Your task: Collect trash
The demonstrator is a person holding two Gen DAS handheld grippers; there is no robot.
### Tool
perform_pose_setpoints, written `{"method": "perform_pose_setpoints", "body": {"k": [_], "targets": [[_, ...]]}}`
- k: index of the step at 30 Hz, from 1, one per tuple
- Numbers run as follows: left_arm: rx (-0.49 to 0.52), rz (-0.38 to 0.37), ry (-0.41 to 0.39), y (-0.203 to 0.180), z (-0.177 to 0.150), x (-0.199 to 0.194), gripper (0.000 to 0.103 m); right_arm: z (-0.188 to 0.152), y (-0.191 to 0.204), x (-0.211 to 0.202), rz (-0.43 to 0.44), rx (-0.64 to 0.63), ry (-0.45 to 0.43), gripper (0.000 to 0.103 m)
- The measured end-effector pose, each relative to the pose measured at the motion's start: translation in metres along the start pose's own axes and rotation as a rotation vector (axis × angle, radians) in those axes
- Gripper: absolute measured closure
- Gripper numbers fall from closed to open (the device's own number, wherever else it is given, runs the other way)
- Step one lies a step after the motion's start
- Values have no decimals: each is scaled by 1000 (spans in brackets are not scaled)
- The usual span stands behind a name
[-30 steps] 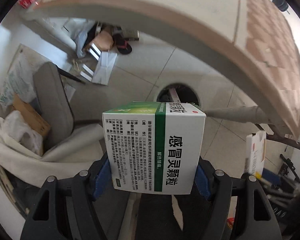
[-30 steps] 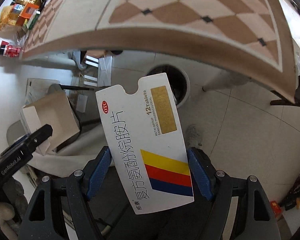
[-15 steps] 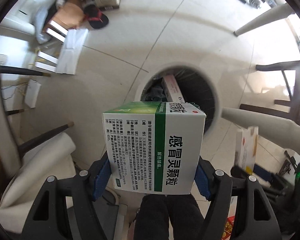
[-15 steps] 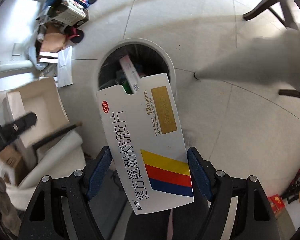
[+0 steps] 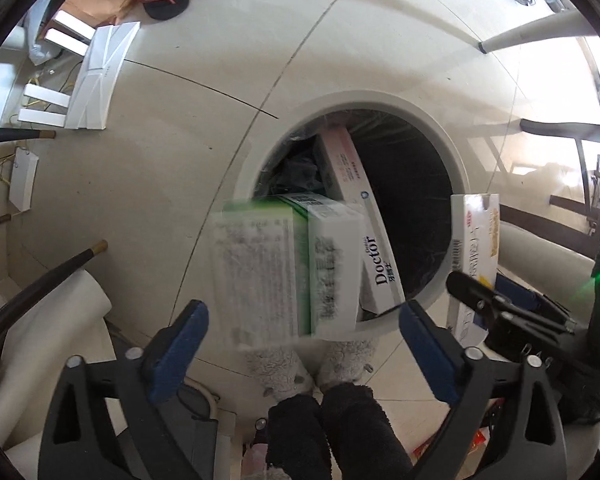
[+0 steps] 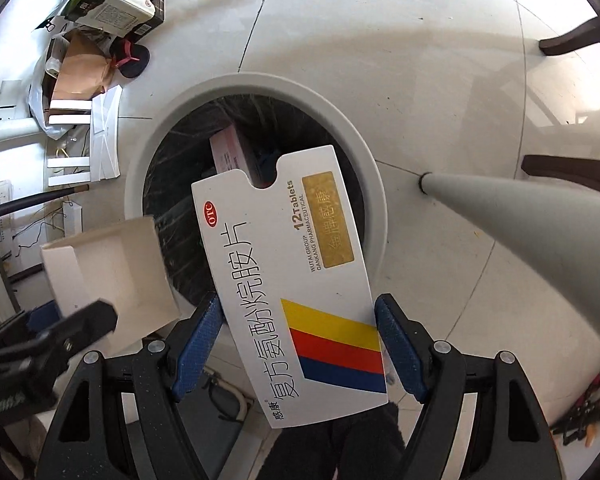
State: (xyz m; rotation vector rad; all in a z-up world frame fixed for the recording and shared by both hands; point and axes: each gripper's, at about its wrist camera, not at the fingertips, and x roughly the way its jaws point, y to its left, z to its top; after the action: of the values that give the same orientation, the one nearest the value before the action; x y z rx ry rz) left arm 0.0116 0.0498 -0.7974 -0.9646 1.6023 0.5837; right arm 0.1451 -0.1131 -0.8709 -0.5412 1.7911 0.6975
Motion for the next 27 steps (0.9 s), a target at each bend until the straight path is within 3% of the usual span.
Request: {"method": "perform_pose_setpoints", "body": {"k": [2, 3, 4, 5, 13, 20, 27], "targets": [[-16, 2, -7, 3, -3, -4, 4, 4, -1, -1, 9, -3, 0, 20], [-25, 3, -11, 3, -4, -6, 4, 6, 0, -2, 12, -3, -1, 14], [-30, 9, -16, 5, -7, -9, 4, 5, -1, -6, 14, -2, -3, 1], [-34, 19, -22, 6, -9, -11, 4, 5, -1, -8, 17, -3, -6, 0], [-46, 132, -79, 8, -55, -37, 4, -19, 8, -36, -37, -27, -36, 0], [-33, 211, -132, 1, -109, -79, 4, -80, 14, -83, -106, -31, -86, 0], [-33, 211, -164, -17, -163, -158, 4, -152, 21, -165, -88, -13, -141, 0]]}}
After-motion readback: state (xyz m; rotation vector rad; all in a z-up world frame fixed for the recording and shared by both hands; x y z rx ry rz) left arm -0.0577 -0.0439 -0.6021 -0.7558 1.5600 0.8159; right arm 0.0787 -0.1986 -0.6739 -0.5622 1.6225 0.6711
